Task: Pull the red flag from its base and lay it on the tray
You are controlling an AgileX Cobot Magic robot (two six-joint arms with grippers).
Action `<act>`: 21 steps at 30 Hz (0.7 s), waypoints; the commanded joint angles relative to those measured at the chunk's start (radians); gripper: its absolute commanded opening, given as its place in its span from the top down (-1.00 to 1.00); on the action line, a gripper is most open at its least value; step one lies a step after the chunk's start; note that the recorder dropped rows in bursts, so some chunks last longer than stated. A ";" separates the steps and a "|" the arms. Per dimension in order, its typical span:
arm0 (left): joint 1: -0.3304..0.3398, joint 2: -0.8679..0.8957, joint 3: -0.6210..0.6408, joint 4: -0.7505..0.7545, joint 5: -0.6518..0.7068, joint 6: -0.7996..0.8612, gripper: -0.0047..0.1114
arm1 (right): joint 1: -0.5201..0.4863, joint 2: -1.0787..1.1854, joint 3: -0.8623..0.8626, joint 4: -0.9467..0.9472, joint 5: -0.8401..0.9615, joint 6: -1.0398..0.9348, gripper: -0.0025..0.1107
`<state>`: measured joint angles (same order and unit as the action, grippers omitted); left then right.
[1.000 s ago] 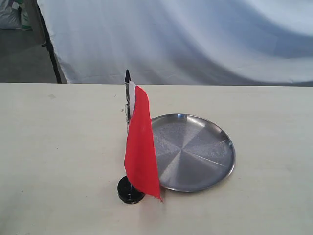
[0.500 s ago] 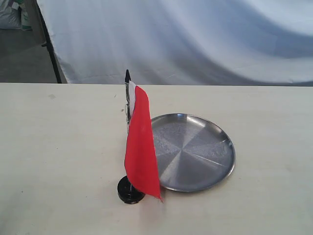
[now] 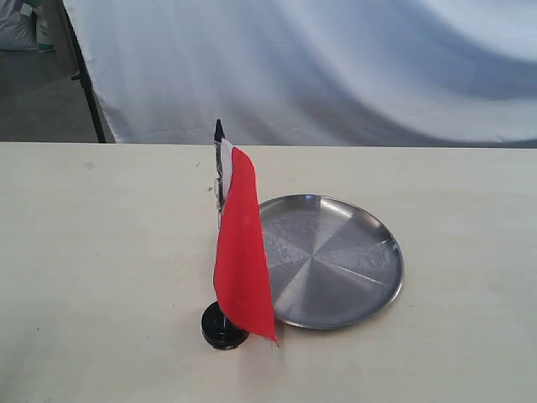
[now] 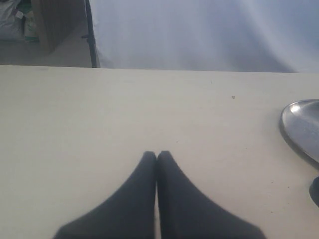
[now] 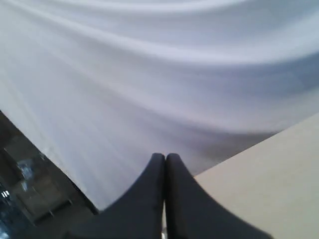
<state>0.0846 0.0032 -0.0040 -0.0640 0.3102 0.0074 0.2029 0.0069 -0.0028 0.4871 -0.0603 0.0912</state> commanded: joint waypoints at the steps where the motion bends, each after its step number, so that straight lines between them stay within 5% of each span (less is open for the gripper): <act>1: 0.002 -0.003 0.004 0.000 -0.004 -0.007 0.92 | 0.000 -0.007 0.003 0.141 -0.037 0.019 0.96; 21: 0.002 -0.003 0.004 0.000 -0.004 -0.007 0.92 | 0.000 -0.007 -0.145 0.004 0.256 -0.120 0.96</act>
<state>0.0846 0.0032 -0.0040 -0.0640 0.3102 0.0074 0.2029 0.0052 -0.1051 0.5037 0.1434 -0.0058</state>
